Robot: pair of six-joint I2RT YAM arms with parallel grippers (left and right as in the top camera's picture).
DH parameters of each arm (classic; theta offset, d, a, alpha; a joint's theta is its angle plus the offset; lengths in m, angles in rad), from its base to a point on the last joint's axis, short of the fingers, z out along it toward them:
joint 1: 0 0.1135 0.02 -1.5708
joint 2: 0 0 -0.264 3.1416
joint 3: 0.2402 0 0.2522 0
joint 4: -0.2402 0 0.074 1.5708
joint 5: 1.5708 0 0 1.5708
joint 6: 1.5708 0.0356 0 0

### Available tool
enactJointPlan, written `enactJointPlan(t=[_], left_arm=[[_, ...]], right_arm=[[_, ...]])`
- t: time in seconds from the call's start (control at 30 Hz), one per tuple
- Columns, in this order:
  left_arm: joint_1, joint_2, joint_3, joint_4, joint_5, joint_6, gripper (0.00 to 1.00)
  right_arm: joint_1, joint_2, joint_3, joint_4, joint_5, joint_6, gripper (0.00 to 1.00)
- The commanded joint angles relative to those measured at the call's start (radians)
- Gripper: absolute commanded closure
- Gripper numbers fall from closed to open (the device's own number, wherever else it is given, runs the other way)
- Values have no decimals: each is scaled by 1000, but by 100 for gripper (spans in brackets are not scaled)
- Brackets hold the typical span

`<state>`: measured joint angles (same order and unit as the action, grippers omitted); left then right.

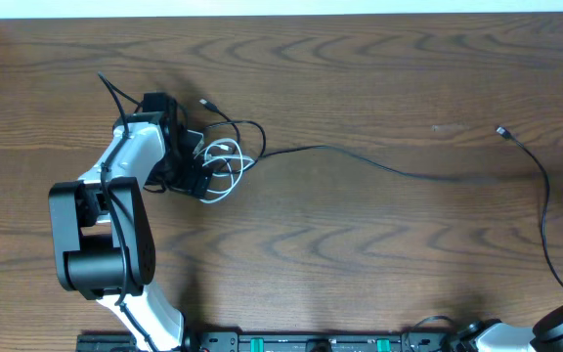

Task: Untangle cables

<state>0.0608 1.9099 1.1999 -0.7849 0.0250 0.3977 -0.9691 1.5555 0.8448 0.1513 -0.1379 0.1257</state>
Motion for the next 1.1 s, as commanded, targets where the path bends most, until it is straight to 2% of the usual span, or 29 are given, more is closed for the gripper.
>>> enactJointPlan(t=[0.0,0.17,0.3,0.33,0.37,0.4,0.47,0.5,0.53,0.57,0.6,0.73,0.87,1.07], left_arm=[[2,13,-5,-16,-115,8,2],[29,13,-5,-18,-171,-85,2],[43,13,-5,3,-160,-223,2],[43,13,-5,18,-119,-235,2],[43,13,-5,27,-88,-235,2],[43,13,-5,36,-56,-235,2],[43,13,-5,56,8,-236,2],[43,13,-5,65,42,-235,2],[43,13,-5,74,75,-235,2],[43,13,-5,83,103,-235,2],[43,13,-5,92,137,-236,2],[43,13,-5,103,207,-236,2],[43,13,-5,103,211,-236,2],[43,13,-5,103,211,-235,2]], right_arm=[[-100,2,8,3,-16,-7,99],[-197,2,8,11,-115,-6,99],[-190,2,8,9,-159,-6,99],[-176,2,8,5,-163,-6,99],[-164,2,8,0,-165,-6,94],[-154,2,8,-6,-168,-6,87],[-129,2,8,-26,-182,-7,58],[-112,2,8,-41,-195,-7,46],[-95,2,8,-56,-212,-7,28],[-81,2,8,-68,-222,-7,4],[-63,2,8,-85,-237,-7,1],[21,2,8,-174,-284,-7,1],[125,2,8,-293,-317,-7,1],[265,2,8,-384,-511,-7,1]])
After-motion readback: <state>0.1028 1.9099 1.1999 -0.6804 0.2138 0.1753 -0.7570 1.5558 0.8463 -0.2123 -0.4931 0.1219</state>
